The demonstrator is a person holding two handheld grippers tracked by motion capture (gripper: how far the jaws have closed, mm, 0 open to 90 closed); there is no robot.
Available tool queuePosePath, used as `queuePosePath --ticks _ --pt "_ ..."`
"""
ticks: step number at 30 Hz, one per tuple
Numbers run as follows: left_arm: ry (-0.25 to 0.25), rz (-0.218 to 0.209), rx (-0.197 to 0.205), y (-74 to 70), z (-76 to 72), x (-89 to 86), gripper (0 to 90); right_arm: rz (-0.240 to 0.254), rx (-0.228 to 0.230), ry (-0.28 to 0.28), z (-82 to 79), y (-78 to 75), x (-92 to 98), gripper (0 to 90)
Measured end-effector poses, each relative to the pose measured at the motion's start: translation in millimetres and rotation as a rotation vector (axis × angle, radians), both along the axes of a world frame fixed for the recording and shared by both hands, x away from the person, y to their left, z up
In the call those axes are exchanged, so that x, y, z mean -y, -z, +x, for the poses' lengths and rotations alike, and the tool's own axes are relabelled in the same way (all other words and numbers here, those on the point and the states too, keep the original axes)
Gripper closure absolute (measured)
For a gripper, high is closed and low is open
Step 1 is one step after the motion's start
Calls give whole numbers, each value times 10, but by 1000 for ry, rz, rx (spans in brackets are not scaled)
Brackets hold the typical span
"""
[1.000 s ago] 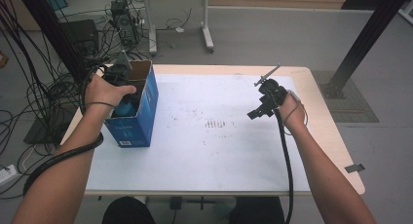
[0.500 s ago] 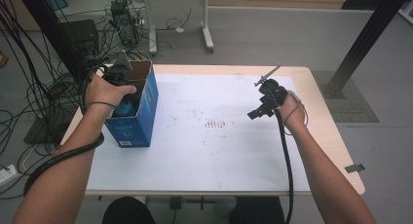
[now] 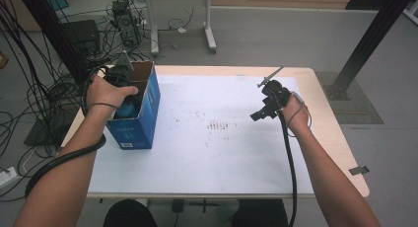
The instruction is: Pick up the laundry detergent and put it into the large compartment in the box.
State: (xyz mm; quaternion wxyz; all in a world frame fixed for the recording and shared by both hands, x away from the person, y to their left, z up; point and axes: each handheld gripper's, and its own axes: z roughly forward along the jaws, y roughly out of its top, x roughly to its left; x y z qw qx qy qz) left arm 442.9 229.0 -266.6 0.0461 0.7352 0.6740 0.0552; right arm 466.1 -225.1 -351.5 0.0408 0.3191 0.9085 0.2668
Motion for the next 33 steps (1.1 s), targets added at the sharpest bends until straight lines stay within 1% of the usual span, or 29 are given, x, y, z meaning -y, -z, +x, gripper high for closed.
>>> queuePosePath --ticks 21,30,33 --pt "-15 -8 0 -4 -1 -41 372 0 2 -7 7 7 -15 42" --pt "-21 -13 6 -6 -10 -47 370 1 -1 -14 8 17 -42 42" --pt "-22 -15 14 -19 -11 -44 362 -3 3 -18 13 19 -50 42"
